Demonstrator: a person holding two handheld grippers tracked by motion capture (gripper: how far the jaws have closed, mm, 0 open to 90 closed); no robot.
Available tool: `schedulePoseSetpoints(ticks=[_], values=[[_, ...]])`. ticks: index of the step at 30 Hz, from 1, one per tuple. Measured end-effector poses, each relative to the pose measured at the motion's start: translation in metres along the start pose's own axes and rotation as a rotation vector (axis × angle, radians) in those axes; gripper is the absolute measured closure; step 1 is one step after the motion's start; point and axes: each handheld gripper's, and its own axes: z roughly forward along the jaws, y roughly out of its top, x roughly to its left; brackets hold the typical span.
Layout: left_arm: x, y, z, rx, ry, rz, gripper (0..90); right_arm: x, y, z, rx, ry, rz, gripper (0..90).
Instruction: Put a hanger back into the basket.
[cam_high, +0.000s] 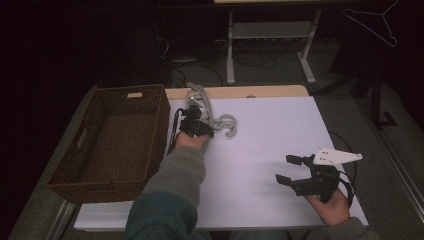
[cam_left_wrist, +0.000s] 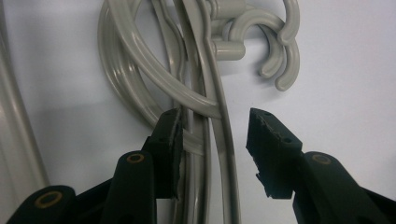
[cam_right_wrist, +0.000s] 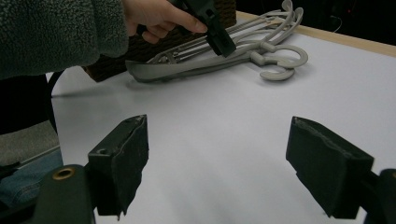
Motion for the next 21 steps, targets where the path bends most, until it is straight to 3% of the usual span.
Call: schedulePoseSetpoints(ticks=[4, 13, 14, 21], values=[[-0.0044, -0.0001, 0.0033, 0.009, -0.006, 0.019, 57.4, 0.0000, 0.0002, -0.0007, -0.002, -0.001, 0.000, 20.3], [-0.0080, 0.0023, 0.0043, 0.003, 0.031, 0.043, 57.1, -0.0001, 0.0003, -0.0008, -0.006, 0.003, -0.001, 20.5], [-0.0084, 0.0024, 0.0053, -0.010, 0.015, 0.020, 56.5, -0.0001, 0.0003, -0.0010, -0.005, 0.004, -0.001, 20.7], [-0.0071, 0.0037, 0.0040, -0.017, -0.012, 0.010, 56.3, -0.0003, 0.0002, -0.0008, -0.005, 0.006, 0.000, 20.7]])
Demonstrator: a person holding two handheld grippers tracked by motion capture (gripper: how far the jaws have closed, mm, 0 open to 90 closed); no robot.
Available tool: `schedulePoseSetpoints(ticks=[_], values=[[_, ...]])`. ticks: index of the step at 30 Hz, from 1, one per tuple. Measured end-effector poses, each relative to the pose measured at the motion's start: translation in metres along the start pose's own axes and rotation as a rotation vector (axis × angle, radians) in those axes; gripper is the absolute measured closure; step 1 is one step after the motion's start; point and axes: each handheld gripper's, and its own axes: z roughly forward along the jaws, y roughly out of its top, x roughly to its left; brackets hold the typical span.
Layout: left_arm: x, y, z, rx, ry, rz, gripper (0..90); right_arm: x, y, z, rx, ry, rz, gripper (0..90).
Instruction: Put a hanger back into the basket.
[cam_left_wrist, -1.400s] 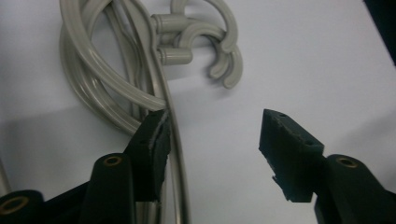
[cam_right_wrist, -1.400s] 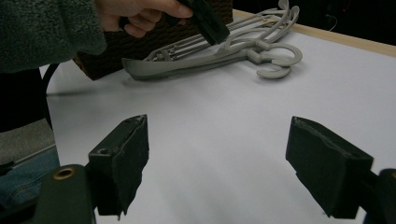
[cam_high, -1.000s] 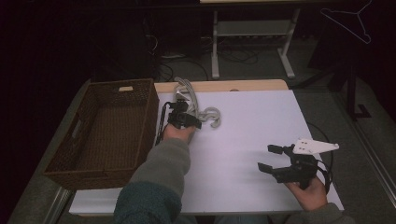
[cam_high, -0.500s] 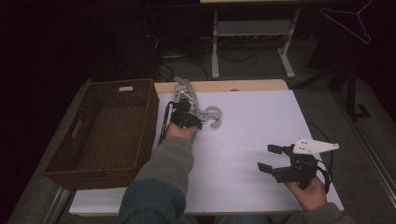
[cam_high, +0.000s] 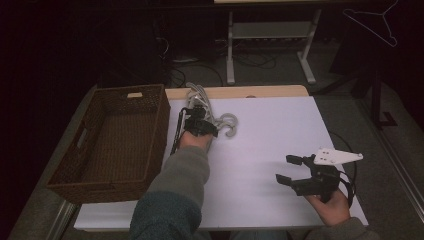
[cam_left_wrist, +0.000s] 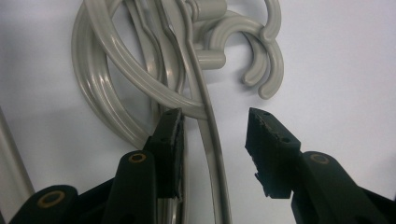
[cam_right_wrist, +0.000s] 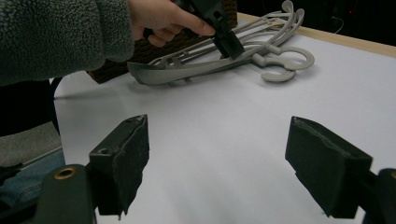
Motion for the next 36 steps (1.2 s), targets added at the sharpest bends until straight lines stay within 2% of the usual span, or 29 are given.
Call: schedulePoseSetpoints(ticks=[3, 5, 10, 16, 18, 21, 23, 27, 28, 30, 31, 33, 34, 36], values=[[0.002, 0.000, -0.001, -0.006, -0.012, -0.008, 56.3, 0.000, 0.000, 0.000, 0.001, 0.000, 0.002, 20.8], [0.004, 0.001, -0.003, -0.018, -0.013, -0.031, 56.3, 0.000, 0.000, 0.000, 0.000, -0.001, 0.002, 20.8], [0.006, 0.001, -0.005, -0.029, -0.031, -0.041, 56.3, 0.000, 0.000, -0.001, 0.000, -0.001, 0.002, 20.9], [0.005, 0.001, -0.005, -0.020, -0.037, -0.031, 56.3, 0.000, 0.000, -0.001, -0.001, 0.000, 0.003, 20.9], [0.004, 0.000, -0.004, -0.014, -0.030, -0.012, 56.3, 0.000, 0.000, -0.001, 0.001, 0.000, 0.004, 21.0], [0.002, 0.000, -0.003, -0.009, -0.032, -0.016, 56.3, 0.000, 0.000, -0.001, 0.001, -0.001, 0.000, 20.9], [0.001, -0.001, -0.002, 0.001, -0.023, 0.013, 56.3, 0.000, 0.000, 0.000, 0.002, 0.001, 0.002, 21.0], [-0.003, -0.002, 0.000, 0.010, -0.033, 0.010, 57.0, 0.001, 0.000, 0.000, 0.001, -0.001, -0.001, 21.0], [-0.003, -0.003, 0.000, 0.020, -0.030, 0.026, 57.7, 0.001, 0.000, 0.000, 0.001, -0.001, 0.000, 21.0], [-0.005, -0.004, 0.001, 0.020, -0.030, 0.016, 57.8, 0.001, 0.000, -0.001, 0.000, 0.000, 0.004, 21.0], [-0.005, -0.004, 0.000, 0.034, -0.023, 0.030, 57.8, 0.001, 0.000, -0.001, 0.000, 0.000, 0.006, 21.0], [-0.006, -0.006, 0.001, 0.030, -0.024, 0.013, 57.8, 0.001, 0.000, -0.001, -0.001, -0.001, 0.005, 21.0], [-0.005, -0.006, 0.000, 0.036, -0.026, 0.026, 57.8, 0.001, 0.000, -0.001, -0.001, -0.001, 0.005, 21.0], [-0.006, -0.008, 0.000, 0.032, -0.030, 0.009, 57.9, 0.001, 0.000, -0.001, -0.001, -0.001, 0.003, 21.0]])
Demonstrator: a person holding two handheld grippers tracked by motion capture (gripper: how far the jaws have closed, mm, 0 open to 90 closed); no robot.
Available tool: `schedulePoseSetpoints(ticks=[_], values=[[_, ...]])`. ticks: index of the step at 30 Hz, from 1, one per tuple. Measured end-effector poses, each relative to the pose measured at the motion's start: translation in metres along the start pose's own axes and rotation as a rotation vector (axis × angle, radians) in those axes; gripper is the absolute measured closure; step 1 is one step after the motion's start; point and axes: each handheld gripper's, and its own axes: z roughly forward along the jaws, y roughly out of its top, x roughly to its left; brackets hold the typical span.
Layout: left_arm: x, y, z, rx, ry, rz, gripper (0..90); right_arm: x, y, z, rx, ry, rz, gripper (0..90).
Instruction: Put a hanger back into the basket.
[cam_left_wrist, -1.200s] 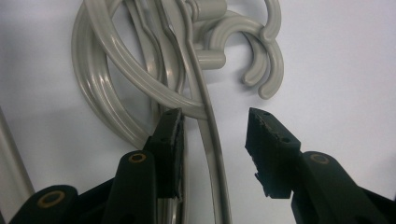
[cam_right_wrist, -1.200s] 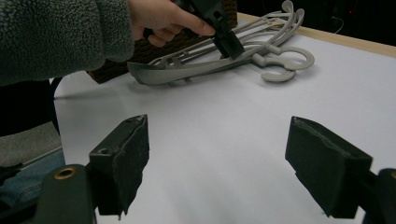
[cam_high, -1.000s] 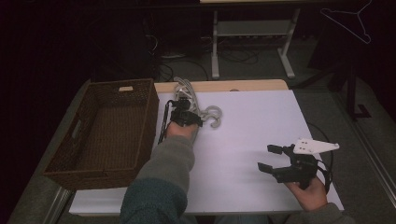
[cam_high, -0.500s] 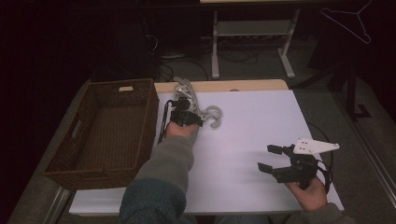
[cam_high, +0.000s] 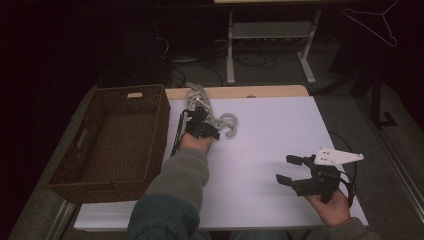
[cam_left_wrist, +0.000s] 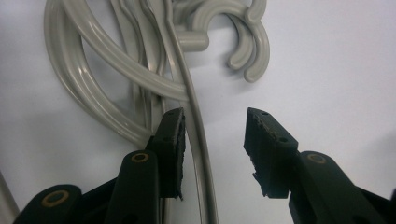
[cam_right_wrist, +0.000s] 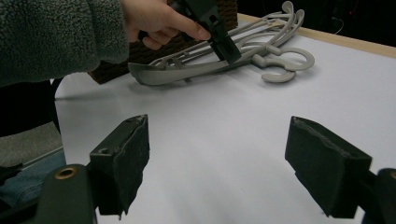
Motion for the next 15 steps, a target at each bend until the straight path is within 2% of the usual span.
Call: schedulePoseSetpoints(ticks=[6, 10, 14, 15], values=[[0.0011, -0.0045, -0.0013, 0.015, -0.013, -0.004, 58.3, 0.0011, 0.0004, 0.0007, 0.001, 0.002, 0.004, 21.0], [0.0010, -0.0065, 0.0036, 0.051, -0.035, -0.014, 59.6, 0.0011, 0.0006, 0.0010, 0.000, 0.002, 0.002, 21.0], [0.0020, -0.0062, 0.0065, 0.050, -0.014, -0.011, 62.2, 0.0012, 0.0005, 0.0008, -0.001, 0.004, 0.004, 21.0], [0.0022, -0.0060, 0.0066, 0.045, -0.015, -0.022, 64.1, 0.0012, 0.0005, 0.0008, -0.001, 0.004, 0.003, 21.0]])
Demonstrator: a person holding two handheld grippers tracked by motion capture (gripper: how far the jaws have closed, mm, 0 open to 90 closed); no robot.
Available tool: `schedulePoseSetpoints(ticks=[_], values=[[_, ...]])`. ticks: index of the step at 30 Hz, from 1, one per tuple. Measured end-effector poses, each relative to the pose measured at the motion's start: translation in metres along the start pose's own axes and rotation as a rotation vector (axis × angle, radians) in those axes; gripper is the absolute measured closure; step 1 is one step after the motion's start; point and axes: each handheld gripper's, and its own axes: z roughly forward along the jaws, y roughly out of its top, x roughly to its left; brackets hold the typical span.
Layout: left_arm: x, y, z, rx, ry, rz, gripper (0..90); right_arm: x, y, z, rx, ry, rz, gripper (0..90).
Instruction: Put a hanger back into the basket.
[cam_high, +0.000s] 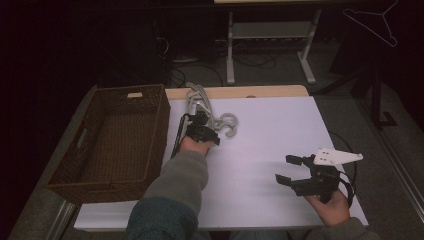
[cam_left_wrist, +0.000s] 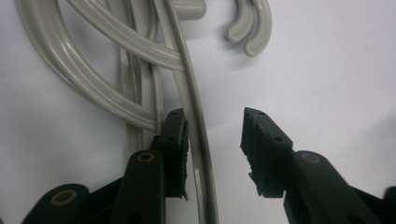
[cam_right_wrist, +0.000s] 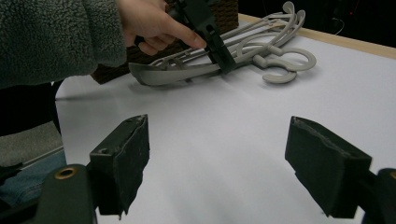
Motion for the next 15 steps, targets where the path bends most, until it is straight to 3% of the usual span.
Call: schedulePoseSetpoints(ticks=[6, 15], values=[[0.0043, 0.0002, -0.0007, 0.007, 0.022, 0.008, 78.3, -0.0010, -0.0001, 0.0001, 0.000, 0.002, -0.006, 21.0], [0.0061, -0.0004, -0.0027, -0.002, 0.003, -0.008, 80.7, -0.0004, 0.0000, 0.0001, -0.001, 0.001, -0.003, 21.0]])
